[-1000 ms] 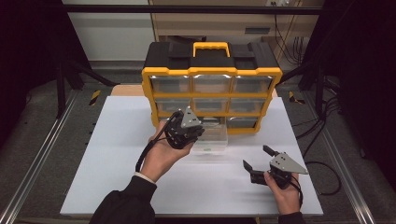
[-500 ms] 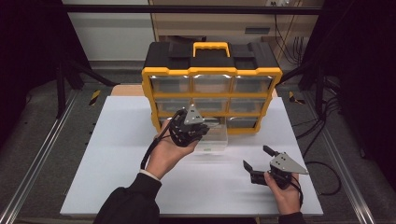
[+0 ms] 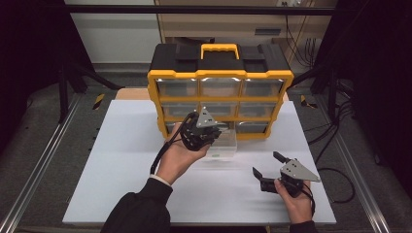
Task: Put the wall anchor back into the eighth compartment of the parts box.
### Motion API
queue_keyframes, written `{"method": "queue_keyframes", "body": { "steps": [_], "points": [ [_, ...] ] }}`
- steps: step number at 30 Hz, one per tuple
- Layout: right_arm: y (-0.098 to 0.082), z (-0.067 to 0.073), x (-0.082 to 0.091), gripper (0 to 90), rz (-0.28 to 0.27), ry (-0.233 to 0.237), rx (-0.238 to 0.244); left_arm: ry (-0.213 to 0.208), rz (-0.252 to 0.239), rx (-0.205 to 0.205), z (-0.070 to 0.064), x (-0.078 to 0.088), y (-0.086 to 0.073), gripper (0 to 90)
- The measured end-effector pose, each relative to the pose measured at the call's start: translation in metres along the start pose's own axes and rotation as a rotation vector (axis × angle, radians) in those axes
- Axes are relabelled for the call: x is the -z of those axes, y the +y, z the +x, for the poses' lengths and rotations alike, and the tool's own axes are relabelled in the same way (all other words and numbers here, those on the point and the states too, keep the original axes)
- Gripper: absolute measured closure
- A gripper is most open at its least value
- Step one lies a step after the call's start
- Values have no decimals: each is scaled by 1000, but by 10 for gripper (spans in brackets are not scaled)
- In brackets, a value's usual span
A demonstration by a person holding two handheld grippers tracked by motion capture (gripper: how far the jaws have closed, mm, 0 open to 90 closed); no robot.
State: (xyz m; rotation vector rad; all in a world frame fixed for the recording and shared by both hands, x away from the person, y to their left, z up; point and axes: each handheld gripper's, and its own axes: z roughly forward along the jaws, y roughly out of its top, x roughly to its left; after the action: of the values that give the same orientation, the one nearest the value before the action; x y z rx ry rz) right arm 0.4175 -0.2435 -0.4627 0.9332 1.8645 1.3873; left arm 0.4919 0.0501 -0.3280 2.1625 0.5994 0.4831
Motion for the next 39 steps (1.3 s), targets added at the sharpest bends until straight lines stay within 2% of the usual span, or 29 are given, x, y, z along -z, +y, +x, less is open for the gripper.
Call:
{"method": "queue_keyframes", "body": {
  "steps": [5,10,11,24,31,39],
  "points": [
    [0,0,0,72,-3,1,0,5,3,6,1,-2,0,839],
    [0,0,0,72,-1,-3,0,13,-10,33,4,-8,-1,839],
    [0,0,0,72,-1,-3,0,16,-2,22,6,-8,-1,839],
    [0,0,0,72,1,2,-3,25,3,31,7,-15,-2,839],
    [-1,0,-1,72,0,6,-4,18,-11,51,9,-17,-1,839],
    [0,0,1,73,-2,2,-5,29,5,57,9,-24,-2,839]
  ]
}}
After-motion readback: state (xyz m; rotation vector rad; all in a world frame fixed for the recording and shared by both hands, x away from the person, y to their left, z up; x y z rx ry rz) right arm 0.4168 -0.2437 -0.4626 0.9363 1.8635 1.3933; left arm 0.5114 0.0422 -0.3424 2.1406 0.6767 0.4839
